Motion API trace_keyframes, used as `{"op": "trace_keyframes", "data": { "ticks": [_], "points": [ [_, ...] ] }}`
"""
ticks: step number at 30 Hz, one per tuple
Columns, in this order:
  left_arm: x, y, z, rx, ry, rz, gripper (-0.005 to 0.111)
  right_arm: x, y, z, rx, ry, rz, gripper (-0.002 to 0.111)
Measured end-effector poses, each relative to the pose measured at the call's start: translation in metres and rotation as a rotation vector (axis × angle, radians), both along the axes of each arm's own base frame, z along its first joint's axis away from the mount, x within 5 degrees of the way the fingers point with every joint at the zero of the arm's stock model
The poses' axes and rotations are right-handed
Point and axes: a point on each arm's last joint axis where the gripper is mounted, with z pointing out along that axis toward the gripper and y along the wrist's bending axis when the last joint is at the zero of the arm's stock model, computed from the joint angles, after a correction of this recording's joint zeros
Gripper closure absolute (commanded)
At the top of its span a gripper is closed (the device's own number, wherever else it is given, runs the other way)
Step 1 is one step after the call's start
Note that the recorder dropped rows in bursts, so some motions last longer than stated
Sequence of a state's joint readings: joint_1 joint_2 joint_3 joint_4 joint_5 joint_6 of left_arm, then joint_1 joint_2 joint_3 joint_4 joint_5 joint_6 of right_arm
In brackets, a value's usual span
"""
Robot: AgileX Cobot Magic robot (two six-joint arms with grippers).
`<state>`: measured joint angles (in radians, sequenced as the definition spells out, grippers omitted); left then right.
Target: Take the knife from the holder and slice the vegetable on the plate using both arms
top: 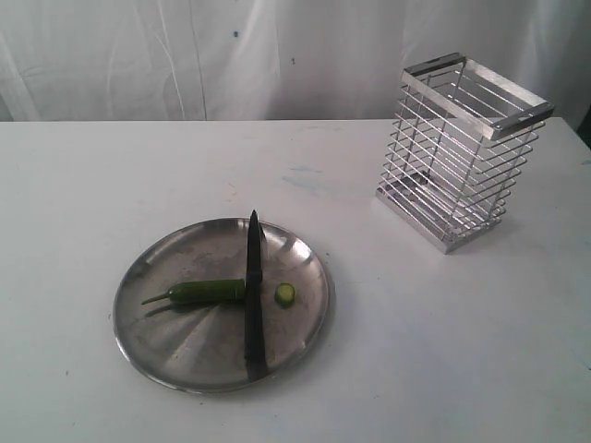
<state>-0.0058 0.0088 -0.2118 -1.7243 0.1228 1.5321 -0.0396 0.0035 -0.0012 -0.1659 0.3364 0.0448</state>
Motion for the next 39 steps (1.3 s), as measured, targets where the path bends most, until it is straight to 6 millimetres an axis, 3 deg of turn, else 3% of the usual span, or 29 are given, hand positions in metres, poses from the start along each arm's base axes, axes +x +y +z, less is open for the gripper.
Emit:
{"op": "trace_keyframes", "data": {
  "ticks": [7,13,16,19,22,24,39],
  "points": [
    [-0.009,-0.020,-0.002,0.313,-0.123,-0.147,0.107,0.000,0.000,0.000,0.000,0.000,0.000,0.108],
    [-0.009,-0.022,-0.009,0.277,-0.010,-0.193,0.107,0.000,0.000,0.000,0.000,0.000,0.000,0.108],
    [0.000,-0.011,-0.031,0.294,0.254,-0.084,0.107,0.000,0.000,0.000,0.000,0.000,0.000,0.108],
    [0.007,0.010,-0.064,0.197,0.557,0.121,0.107,0.000,0.000,0.000,0.000,0.000,0.000,0.108],
    [0.015,0.021,-0.096,0.150,0.614,0.238,0.107,0.000,0.000,0.000,0.000,0.000,0.000,0.108],
    [0.017,0.022,-0.105,0.136,0.612,0.256,0.107,0.000,0.000,0.000,0.000,0.002,0.000,0.108],
    [0.014,0.022,-0.115,0.156,0.708,0.246,0.107,0.000,0.000,0.000,0.000,0.002,0.000,0.108]
  ]
}}
